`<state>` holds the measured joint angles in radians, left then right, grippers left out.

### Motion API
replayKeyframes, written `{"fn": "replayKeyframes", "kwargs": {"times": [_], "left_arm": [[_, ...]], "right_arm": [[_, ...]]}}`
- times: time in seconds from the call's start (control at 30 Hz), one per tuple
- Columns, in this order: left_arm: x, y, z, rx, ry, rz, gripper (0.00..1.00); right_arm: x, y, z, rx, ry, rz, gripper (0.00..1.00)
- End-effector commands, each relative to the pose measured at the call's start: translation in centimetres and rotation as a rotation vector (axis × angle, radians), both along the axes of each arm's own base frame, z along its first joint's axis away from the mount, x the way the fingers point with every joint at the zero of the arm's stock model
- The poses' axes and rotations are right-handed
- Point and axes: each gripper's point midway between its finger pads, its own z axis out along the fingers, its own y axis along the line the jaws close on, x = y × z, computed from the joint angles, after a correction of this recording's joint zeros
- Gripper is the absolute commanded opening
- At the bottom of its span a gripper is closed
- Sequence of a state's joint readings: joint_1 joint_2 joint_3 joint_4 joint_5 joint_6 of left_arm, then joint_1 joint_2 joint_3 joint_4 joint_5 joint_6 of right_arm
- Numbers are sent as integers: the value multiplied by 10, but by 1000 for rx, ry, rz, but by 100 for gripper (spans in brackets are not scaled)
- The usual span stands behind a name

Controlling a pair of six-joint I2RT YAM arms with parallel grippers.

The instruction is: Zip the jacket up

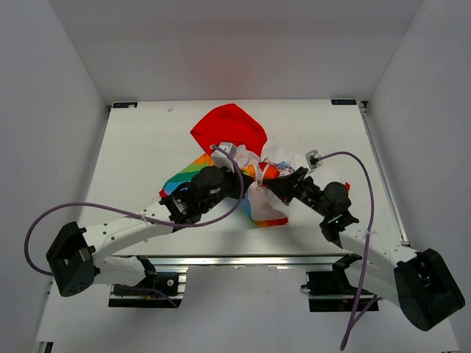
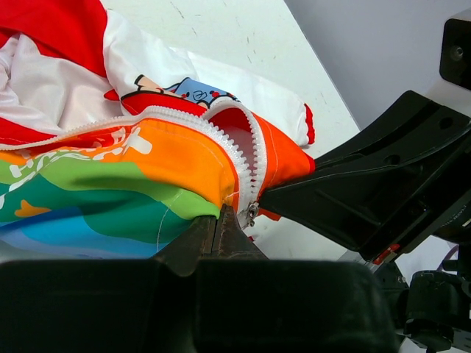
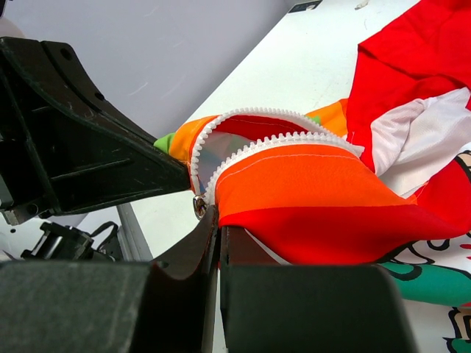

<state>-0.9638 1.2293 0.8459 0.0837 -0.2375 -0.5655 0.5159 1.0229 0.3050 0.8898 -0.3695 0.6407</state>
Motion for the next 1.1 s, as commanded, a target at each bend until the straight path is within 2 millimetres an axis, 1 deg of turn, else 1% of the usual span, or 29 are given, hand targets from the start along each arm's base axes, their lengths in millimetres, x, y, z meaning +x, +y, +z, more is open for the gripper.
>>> {"fn": "replayKeyframes", "kwargs": {"times": [0.0, 0.3, 0.43, 0.53, 0.57, 0.6, 0.63, 0.73, 0.77, 0.83, 0.87, 0.9, 0.97, 1.0, 1.03, 1.07], "left_arm": [[-1, -2, 5, -21, -7, -14, 0], [-3, -5, 4, -16, -8, -37, 0], [-7, -7, 1, -6, -7, -65, 0], [-9, -7, -6, 25, 0, -82, 0], [-11, -7, -9, 36, 0, -92, 0], [-13, -6, -13, 50, 4, -103, 0], [-14, -5, -15, 65, -4, -114, 0], [-16, 0, -27, 130, 5, -127, 0], [-19, 3, -36, 166, 25, -135, 0], [-26, 2, -42, 187, 25, -181, 0], [-28, 2, -41, 186, 17, -200, 0], [-32, 1, -43, 190, 14, -224, 0], [-41, 0, -47, 205, 9, -281, 0], [-42, 1, -49, 215, 14, -289, 0], [-43, 2, -52, 227, 17, -292, 0], [-45, 6, -58, 247, 38, -290, 0]], "right_arm": [[4, 2, 31, 41, -84, 7, 0], [7, 3, 31, 39, -76, 1, 0], [8, 2, 37, 58, -84, -8, 0], [11, 2, 39, 52, -74, -16, 0], [13, 2, 43, 56, -70, -21, 0], [14, 3, 38, 42, -44, -26, 0], [15, 2, 41, 42, -44, -29, 0], [13, 3, 42, 26, -39, -15, 0], [11, 4, 43, 21, -40, -5, 0], [11, 4, 45, 2, -35, -4, 0], [11, 4, 47, -3, -35, -3, 0], [12, 4, 52, -3, -40, -5, 0], [16, 2, 47, -30, -4, -20, 0], [18, 2, 47, -36, 5, -20, 0], [20, 3, 52, -36, 8, -18, 0], [21, 2, 47, -50, 36, -21, 0]]}}
